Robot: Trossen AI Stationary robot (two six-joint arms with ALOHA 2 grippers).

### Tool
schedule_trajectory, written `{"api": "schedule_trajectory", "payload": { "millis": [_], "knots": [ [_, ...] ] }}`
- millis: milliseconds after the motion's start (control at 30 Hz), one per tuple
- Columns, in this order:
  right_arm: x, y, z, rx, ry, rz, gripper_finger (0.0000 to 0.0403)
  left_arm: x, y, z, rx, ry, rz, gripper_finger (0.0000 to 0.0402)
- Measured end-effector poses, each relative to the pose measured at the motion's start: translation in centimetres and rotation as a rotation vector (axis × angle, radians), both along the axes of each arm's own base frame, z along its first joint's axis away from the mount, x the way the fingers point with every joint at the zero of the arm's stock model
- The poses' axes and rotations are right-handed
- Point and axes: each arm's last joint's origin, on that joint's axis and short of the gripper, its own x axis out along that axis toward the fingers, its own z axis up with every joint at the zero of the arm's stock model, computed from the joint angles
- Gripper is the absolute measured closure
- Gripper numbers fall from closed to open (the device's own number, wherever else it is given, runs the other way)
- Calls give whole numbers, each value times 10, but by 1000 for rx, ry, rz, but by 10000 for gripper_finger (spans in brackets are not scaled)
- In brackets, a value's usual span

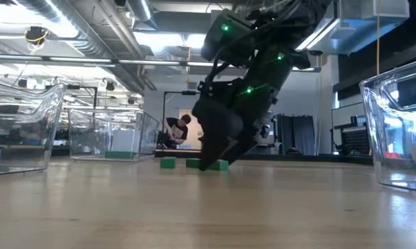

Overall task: Sort & place blocks by color
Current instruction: Put the right green block into the top left transparent bin

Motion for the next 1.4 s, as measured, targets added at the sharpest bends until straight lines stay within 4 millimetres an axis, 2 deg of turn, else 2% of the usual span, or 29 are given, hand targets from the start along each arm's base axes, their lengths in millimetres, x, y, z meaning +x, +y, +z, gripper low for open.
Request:
{"api": "schedule_trajectory", "payload": {
  "millis": [133, 267, 400, 600, 833, 967, 1100, 1200, 1300, 1400],
  "knots": [
    [1, 0, -4, 16, 8, 1, 35, 0, 0, 0, 0, -1, 0, 169],
    [1, 0, -5, 25, 8, -13, 70, 0, 0, 0, -3, -1, -1, 169],
    [0, 0, -6, 27, 22, -12, 144, 0, 0, 0, -3, -1, -1, 169],
    [-5, 0, -2, 17, 78, 23, 295, 0, 0, 0, -4, -2, -1, 169],
    [-25, 2, 9, 12, 198, 84, 299, 0, 0, 0, -3, 0, -1, 169],
    [-57, 2, 15, 38, 185, 50, 299, 0, 0, 0, 1, 0, -1, 169],
    [-93, 6, 28, 132, 28, -21, 299, 0, 0, 0, 3, 2, 0, 169],
    [-110, 9, 44, 224, -214, -38, 299, 0, 0, -1, 18, 8, 1, 169],
    [-115, 9, 68, 301, -516, -31, 299, 0, 0, -1, 30, 10, 2, 169],
    [-111, 10, 97, 294, -772, 35, 299, 1, 0, -1, 30, 14, 2, 169]
  ]
}}
